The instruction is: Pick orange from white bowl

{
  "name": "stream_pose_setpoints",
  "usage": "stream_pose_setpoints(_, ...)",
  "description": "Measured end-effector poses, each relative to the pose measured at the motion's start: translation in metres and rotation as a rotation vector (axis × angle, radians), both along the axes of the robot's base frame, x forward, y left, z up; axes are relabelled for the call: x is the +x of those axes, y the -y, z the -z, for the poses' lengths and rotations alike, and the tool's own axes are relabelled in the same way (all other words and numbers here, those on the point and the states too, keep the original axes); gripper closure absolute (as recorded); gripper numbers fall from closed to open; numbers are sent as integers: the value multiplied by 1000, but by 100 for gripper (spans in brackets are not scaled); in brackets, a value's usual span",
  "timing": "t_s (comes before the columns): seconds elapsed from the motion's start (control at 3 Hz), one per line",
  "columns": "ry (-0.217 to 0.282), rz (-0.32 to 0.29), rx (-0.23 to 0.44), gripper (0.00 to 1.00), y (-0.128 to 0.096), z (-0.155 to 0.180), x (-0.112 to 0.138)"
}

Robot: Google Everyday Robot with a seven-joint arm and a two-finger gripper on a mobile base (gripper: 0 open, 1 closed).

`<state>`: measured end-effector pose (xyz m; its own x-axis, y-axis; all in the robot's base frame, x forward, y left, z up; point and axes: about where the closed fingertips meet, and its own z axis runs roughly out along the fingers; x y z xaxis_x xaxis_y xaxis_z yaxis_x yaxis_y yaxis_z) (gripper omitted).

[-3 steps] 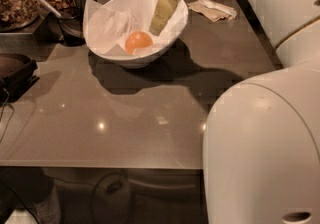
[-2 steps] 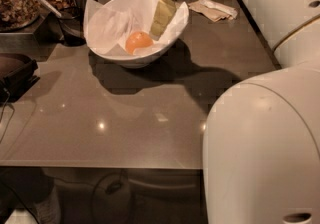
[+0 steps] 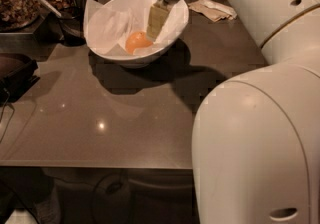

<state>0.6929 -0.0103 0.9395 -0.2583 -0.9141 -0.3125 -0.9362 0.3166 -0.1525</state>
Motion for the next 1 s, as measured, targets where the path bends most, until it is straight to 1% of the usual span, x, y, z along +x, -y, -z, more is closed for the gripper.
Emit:
stream_pose_setpoints(0.33, 12, -34, -22, 30, -5, -2, 5)
stream_pose_setpoints(0.67, 5, -55, -14, 27, -11, -1, 6)
stream_pose_setpoints(1.0, -3, -79, -8, 34, -23, 2, 9)
